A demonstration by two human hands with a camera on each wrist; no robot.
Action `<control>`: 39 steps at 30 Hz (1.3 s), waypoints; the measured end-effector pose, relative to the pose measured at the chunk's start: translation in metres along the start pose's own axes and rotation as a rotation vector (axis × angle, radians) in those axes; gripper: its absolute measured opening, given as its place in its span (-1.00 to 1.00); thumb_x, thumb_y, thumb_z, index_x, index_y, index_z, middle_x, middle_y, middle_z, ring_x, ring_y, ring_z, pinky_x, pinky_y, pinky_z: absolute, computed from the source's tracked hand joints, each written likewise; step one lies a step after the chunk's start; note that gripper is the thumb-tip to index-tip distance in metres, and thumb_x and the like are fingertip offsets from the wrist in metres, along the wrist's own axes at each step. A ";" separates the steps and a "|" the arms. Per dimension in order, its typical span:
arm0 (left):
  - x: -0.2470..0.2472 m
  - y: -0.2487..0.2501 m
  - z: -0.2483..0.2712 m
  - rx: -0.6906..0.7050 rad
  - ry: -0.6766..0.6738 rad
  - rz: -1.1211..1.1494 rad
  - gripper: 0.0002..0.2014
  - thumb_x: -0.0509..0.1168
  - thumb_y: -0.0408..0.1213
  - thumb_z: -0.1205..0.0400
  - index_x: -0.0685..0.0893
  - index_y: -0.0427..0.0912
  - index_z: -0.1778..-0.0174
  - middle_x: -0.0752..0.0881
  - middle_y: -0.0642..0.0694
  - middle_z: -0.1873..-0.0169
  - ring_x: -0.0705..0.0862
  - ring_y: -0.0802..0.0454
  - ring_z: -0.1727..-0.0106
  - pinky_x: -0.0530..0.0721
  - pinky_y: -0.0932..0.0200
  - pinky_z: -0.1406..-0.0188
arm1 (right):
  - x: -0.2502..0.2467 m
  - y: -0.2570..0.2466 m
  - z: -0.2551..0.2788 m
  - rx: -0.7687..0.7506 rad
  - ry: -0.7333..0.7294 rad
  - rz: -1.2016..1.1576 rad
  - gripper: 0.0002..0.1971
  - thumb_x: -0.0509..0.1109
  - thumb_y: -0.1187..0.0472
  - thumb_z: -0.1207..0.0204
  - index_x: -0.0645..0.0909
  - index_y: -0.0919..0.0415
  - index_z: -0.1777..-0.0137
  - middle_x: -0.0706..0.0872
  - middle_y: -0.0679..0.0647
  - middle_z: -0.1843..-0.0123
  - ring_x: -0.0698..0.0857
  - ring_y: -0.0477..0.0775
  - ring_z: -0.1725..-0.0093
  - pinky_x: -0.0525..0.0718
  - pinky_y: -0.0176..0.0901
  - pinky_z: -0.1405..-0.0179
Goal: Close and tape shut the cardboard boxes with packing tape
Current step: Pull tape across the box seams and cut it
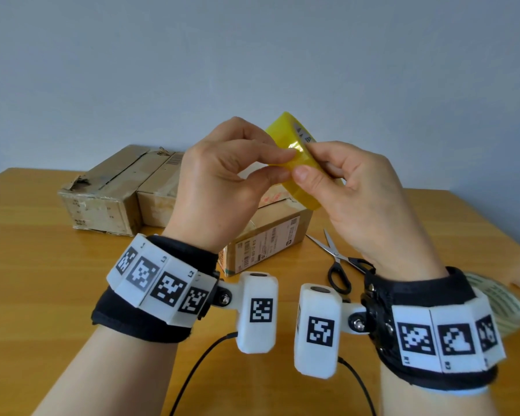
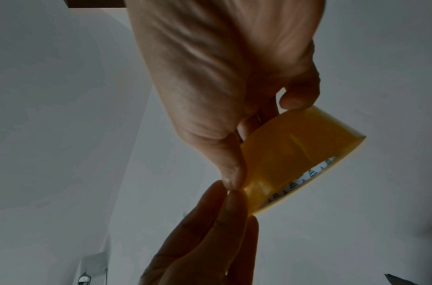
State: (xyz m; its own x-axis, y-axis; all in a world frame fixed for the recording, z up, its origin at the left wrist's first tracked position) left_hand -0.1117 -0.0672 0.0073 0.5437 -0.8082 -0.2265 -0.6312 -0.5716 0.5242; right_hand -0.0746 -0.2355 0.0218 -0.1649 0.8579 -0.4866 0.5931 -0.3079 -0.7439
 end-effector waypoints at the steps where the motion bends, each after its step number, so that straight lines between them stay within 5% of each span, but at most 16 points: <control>1: 0.000 0.000 0.000 -0.003 -0.001 -0.001 -0.83 0.58 -0.35 -0.49 0.86 -0.16 0.02 0.73 -0.10 0.08 0.75 -0.04 0.02 0.76 -0.11 0.01 | 0.000 0.000 0.000 -0.003 -0.007 -0.001 -0.80 0.44 0.04 -0.69 0.73 -0.22 -0.26 0.82 -0.31 -0.09 0.75 -0.38 -0.13 0.70 -0.33 -0.13; 8: 0.003 0.003 0.001 -0.018 -0.009 0.005 -0.94 0.56 -0.36 -0.50 0.84 -0.17 0.15 0.71 -0.06 0.11 0.74 0.01 0.04 0.75 -0.07 0.03 | -0.001 0.003 -0.001 0.011 0.000 -0.077 -0.80 0.48 0.07 -0.67 0.75 -0.18 -0.24 0.85 -0.30 -0.09 0.78 -0.35 -0.14 0.71 -0.27 -0.17; 11: 0.003 0.005 0.000 -0.052 -0.002 0.048 -0.80 0.55 -0.36 -0.53 0.78 -0.13 -0.04 0.65 -0.05 0.00 0.71 0.04 -0.10 0.75 0.01 -0.14 | -0.002 0.004 -0.001 0.026 0.017 -0.090 -0.75 0.47 0.03 -0.67 0.75 -0.10 -0.32 0.85 -0.28 -0.11 0.78 -0.33 -0.14 0.73 -0.21 -0.19; 14: 0.003 0.003 0.000 -0.021 -0.023 -0.015 -0.74 0.52 -0.32 -0.56 0.79 -0.12 -0.17 0.64 -0.04 0.02 0.70 0.02 -0.07 0.75 -0.05 -0.08 | -0.002 0.004 -0.001 0.026 0.017 -0.082 -0.74 0.46 0.03 -0.67 0.75 -0.09 -0.33 0.85 -0.28 -0.11 0.77 -0.34 -0.14 0.73 -0.22 -0.18; 22: 0.002 0.000 0.002 0.030 0.052 -0.048 -0.93 0.53 -0.33 -0.55 0.86 -0.20 0.07 0.73 -0.10 0.15 0.73 0.06 0.11 0.73 -0.02 0.15 | 0.001 0.003 -0.001 -0.002 -0.011 -0.076 -0.78 0.48 0.09 -0.66 0.74 -0.16 -0.26 0.84 -0.33 -0.06 0.77 -0.38 -0.12 0.73 -0.29 -0.16; 32: 0.004 0.002 0.001 -0.011 0.013 -0.057 -0.99 0.51 -0.37 -0.55 0.82 -0.21 0.16 0.68 -0.07 0.13 0.72 0.08 0.09 0.74 -0.03 0.11 | 0.002 0.008 -0.004 -0.011 -0.005 -0.179 -0.76 0.50 0.19 -0.65 0.74 -0.09 -0.25 0.87 -0.25 -0.08 0.82 -0.28 -0.10 0.74 -0.32 -0.14; 36: 0.001 0.003 -0.001 -0.129 0.052 0.123 -0.64 0.61 -0.29 -0.45 0.57 -0.04 0.01 0.59 -0.15 -0.06 0.65 0.07 -0.16 0.72 0.18 -0.15 | -0.001 0.015 -0.005 -0.011 0.003 -0.230 -0.70 0.50 0.12 -0.64 0.74 0.03 -0.36 0.85 -0.10 -0.22 0.79 -0.07 -0.27 0.72 0.13 -0.35; 39: -0.006 -0.004 -0.003 -0.354 0.041 0.274 -0.30 0.69 -0.15 -0.29 0.44 0.00 -0.24 0.56 -0.11 -0.28 0.65 0.07 -0.29 0.75 0.08 -0.18 | -0.003 0.015 -0.003 -0.035 -0.031 -0.246 -0.69 0.49 0.13 -0.65 0.72 0.02 -0.37 0.85 -0.09 -0.24 0.79 -0.05 -0.28 0.72 0.11 -0.33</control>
State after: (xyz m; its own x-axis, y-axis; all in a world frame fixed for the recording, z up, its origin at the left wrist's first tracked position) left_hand -0.1114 -0.0595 0.0089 0.4088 -0.9125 -0.0115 -0.5309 -0.2480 0.8103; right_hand -0.0625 -0.2416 0.0141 -0.3319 0.8919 -0.3071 0.5589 -0.0763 -0.8257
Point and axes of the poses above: each hand's wrist, its own z-axis away from the middle knuckle, its own x-axis out of the palm, y = z × x, the point moved 2 cm from there along -z, towards the middle knuckle
